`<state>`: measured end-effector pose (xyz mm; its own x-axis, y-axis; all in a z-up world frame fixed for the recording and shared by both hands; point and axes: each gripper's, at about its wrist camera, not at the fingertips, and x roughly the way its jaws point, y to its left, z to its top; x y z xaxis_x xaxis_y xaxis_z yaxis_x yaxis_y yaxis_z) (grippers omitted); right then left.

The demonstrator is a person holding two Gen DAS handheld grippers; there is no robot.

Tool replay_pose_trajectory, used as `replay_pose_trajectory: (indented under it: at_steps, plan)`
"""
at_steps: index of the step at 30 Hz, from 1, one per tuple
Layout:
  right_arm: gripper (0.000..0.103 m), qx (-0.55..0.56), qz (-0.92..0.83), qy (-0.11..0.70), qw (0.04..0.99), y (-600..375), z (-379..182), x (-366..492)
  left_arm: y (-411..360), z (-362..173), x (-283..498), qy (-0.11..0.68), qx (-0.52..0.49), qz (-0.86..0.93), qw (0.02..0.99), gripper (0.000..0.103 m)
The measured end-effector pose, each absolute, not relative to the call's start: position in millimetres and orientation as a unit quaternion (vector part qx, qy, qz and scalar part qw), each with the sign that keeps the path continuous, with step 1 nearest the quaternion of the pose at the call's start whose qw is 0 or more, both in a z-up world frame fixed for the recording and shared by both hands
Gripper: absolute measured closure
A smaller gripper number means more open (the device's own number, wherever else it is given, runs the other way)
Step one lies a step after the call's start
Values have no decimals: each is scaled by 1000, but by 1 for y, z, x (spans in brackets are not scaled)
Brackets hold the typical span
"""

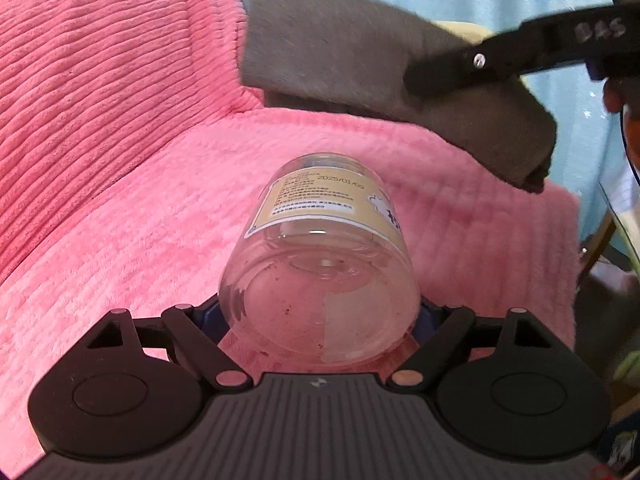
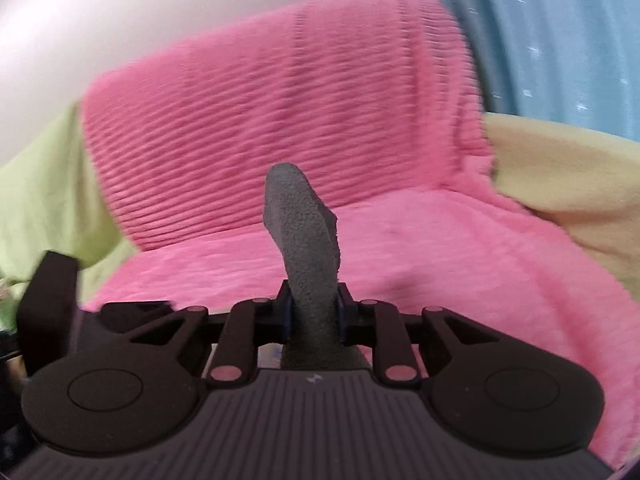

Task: Clean container
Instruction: 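Wipe the jar bottom with the cloth in the right gripper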

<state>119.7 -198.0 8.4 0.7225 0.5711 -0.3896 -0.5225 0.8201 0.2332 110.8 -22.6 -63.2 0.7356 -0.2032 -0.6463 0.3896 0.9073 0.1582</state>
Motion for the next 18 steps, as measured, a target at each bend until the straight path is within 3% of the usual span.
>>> replay_pose_trajectory:
  at_steps: [7,18]
  plan:
    - [85,-12,357,237,903,-153,4,108,-23,-66,105,332,140,-162,919,17]
    - [86,6,354,283,891,-143,-15,128,-22,-72,117,326,148,-159,920,18]
